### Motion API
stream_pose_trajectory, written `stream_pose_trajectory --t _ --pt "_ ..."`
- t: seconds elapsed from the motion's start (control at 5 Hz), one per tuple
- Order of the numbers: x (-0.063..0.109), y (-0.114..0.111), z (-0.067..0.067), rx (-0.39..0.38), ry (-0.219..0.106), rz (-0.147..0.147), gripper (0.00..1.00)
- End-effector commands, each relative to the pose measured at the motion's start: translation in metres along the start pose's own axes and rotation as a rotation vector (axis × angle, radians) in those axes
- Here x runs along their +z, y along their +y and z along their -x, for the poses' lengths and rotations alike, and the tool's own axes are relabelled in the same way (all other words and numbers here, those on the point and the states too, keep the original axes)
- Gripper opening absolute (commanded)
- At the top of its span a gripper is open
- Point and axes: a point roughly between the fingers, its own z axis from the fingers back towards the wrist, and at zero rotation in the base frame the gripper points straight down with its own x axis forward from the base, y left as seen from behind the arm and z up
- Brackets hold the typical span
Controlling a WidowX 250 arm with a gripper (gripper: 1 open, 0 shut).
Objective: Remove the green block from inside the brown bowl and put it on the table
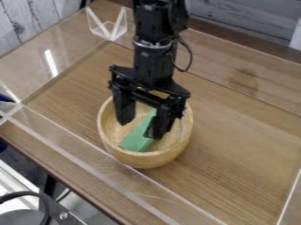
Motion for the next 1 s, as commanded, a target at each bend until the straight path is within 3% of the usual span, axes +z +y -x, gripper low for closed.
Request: stream_pose_trajectory --t 0.0,0.2,0.6,0.8 --pt "0.005 -0.002 -0.008 -0.005 -0.066 -0.030 1.00" --pt "-0.002 -0.005 -0.008 -0.011 -0.092 -0.058 1.00" --pt "0.008 0.012 -0.004 -0.037 -0.157 -0.085 1.00" --pt "-0.004 0.013 -0.008 -0.034 -0.151 -0.062 1.00"
